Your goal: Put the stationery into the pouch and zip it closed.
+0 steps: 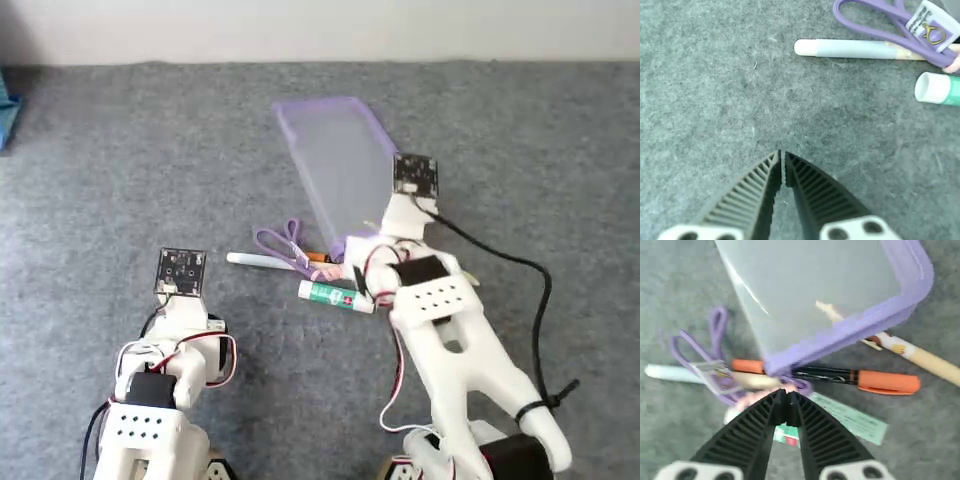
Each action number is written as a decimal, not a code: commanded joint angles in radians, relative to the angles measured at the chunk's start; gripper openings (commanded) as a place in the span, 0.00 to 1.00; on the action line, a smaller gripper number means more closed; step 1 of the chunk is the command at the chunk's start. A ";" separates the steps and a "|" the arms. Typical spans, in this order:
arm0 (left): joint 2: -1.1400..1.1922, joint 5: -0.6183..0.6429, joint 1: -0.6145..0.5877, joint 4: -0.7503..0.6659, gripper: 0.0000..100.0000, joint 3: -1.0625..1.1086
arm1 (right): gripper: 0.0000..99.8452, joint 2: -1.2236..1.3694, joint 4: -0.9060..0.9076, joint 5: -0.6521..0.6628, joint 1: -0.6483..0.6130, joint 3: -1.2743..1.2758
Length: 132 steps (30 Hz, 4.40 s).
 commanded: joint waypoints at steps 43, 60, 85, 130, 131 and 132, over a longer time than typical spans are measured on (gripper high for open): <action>-0.011 -0.008 -0.003 -0.020 0.01 -0.007 | 0.17 0.809 0.499 -0.358 -0.122 -0.941; -0.011 -0.008 -0.003 -0.020 0.01 -0.007 | 0.17 0.880 0.572 -0.353 -0.125 -0.941; -0.011 -0.008 -0.003 -0.020 0.01 -0.007 | 0.11 0.947 0.559 -0.318 -0.093 -0.941; -0.011 -0.008 -0.003 -0.020 0.01 -0.007 | 0.01 0.041 1.035 0.351 -0.352 -0.933; -0.011 -0.008 -0.003 -0.020 0.01 -0.007 | 0.01 0.025 1.035 0.351 -0.352 -0.933; -0.011 -0.009 -0.002 -0.020 0.01 -0.007 | 0.01 0.012 1.035 0.353 -0.354 -0.933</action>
